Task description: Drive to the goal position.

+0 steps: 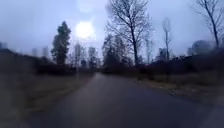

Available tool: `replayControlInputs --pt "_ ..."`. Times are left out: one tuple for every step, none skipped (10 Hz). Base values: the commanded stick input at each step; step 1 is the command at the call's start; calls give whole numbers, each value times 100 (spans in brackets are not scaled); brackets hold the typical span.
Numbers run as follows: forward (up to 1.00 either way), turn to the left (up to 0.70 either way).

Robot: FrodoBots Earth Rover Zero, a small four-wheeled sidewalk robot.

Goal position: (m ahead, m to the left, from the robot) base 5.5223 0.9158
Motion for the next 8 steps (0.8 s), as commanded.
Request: replayControlInputs --pt "70 14" --pt "70 5" --pt "70 2" --pt "70 0" --pt "70 0" --pt "70 0" --pt "70 0" --pt "70 0"
